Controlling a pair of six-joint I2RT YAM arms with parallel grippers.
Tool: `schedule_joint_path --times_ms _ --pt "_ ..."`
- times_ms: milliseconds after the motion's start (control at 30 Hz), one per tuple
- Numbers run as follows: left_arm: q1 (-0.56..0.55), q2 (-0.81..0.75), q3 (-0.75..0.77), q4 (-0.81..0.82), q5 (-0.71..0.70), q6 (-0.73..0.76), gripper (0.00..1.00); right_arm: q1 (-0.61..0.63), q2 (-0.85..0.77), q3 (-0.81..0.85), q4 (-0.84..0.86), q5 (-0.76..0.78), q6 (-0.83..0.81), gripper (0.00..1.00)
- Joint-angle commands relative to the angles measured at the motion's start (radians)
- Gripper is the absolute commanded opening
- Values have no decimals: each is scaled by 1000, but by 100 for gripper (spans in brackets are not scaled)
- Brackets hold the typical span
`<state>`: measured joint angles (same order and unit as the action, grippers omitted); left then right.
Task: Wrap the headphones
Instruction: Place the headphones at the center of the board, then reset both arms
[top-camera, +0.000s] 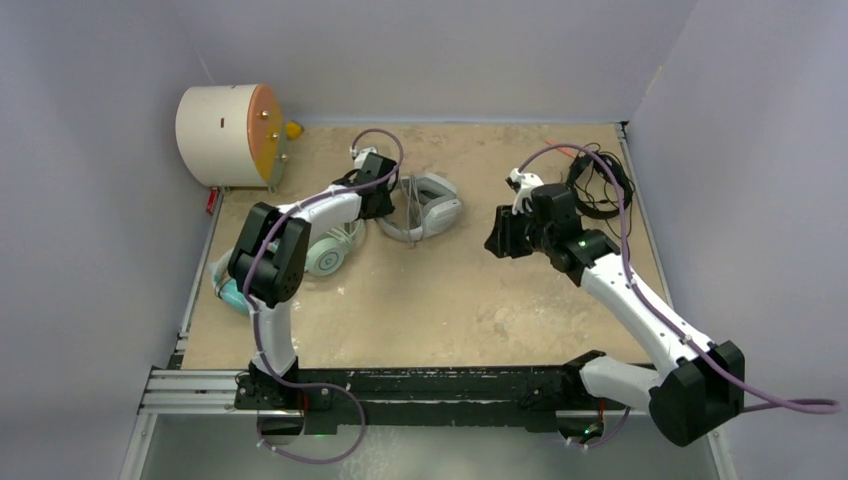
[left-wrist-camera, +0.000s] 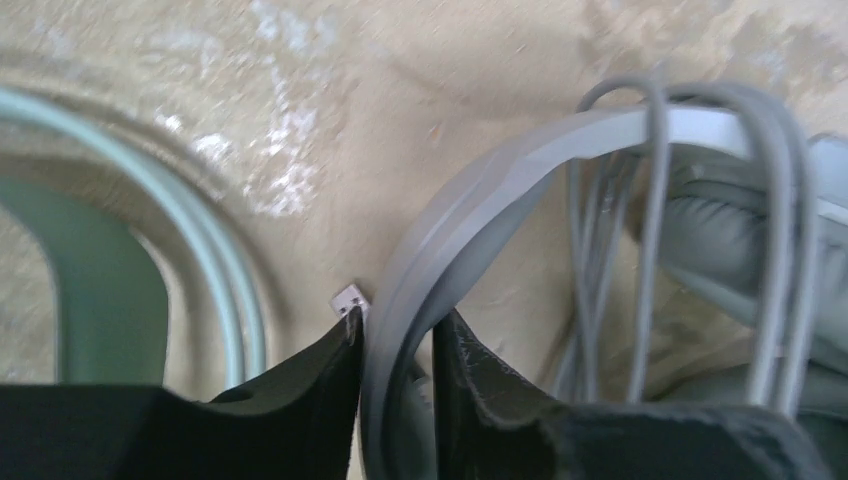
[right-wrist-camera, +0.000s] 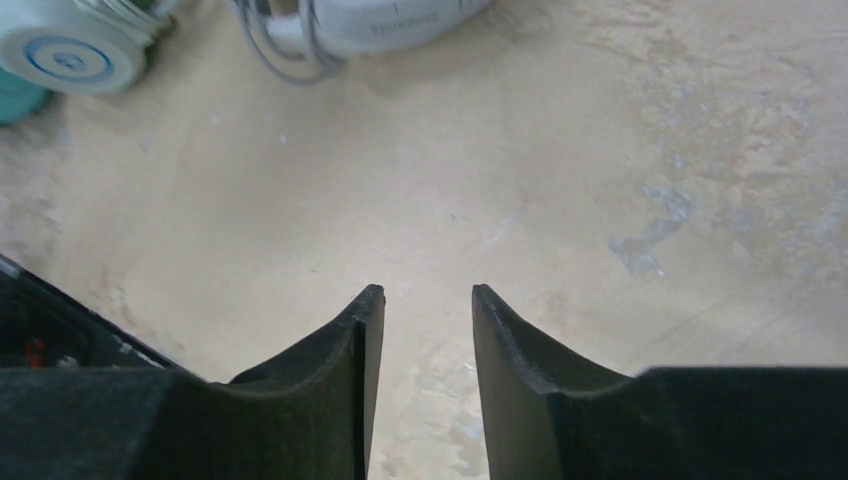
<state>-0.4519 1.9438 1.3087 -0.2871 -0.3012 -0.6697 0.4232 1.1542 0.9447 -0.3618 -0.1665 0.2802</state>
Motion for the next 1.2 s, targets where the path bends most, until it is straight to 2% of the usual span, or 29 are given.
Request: schedule_joint_path --times_ms 0,67,133,167,200,300,333,433,533,633,733,767,800,867,1000,1100,1167 --pt "1 19 143 -21 59 23 34 -1 -66 -97 60 -17 -40 50" --pt "-2 -8 140 -26 89 34 43 -1 -103 -157 96 -46 -45 66" --pt "-14 -47 123 -30 102 54 54 -1 -149 -220 137 -49 -36 86" --pt "-24 -73 110 -33 106 71 57 -1 -174 -249 155 -44 -27 95" --pt "-35 -99 92 -31 116 98 60 -1 -196 -273 174 -29 -22 98" --pt "-73 -209 -11 11 133 192 66 -1 -234 -309 200 -11 -17 99" --pt "-83 -266 -70 58 129 205 71 -1 -239 -309 194 -2 -24 99" --pt "-91 -460 -264 207 169 229 77 -1 -258 -314 188 31 -32 99" --pt "-90 -632 -415 307 223 261 79 -1 -305 -336 181 75 -16 99" --pt "-91 -772 -526 316 245 306 81 -1 -352 -360 194 156 -32 99" --pt "-93 -865 -612 324 217 321 84 -1 -375 -376 223 166 -36 99" --pt "-93 -893 -643 334 203 311 94 -1 -381 -383 235 181 -38 99" --pt "-93 -918 -675 353 195 305 99 -1 -385 -387 243 196 -38 99" --pt "-93 -960 -734 392 207 298 100 -1 -390 -400 239 272 -19 99" --pt "-92 -1028 -834 462 217 317 100 -1 -377 -445 257 548 51 99" --pt "-92 -1064 -886 478 128 322 100 -1 -370 -475 292 668 27 99" --pt "-93 -1080 -906 481 52 376 100 -1 -367 -498 353 701 -34 99"
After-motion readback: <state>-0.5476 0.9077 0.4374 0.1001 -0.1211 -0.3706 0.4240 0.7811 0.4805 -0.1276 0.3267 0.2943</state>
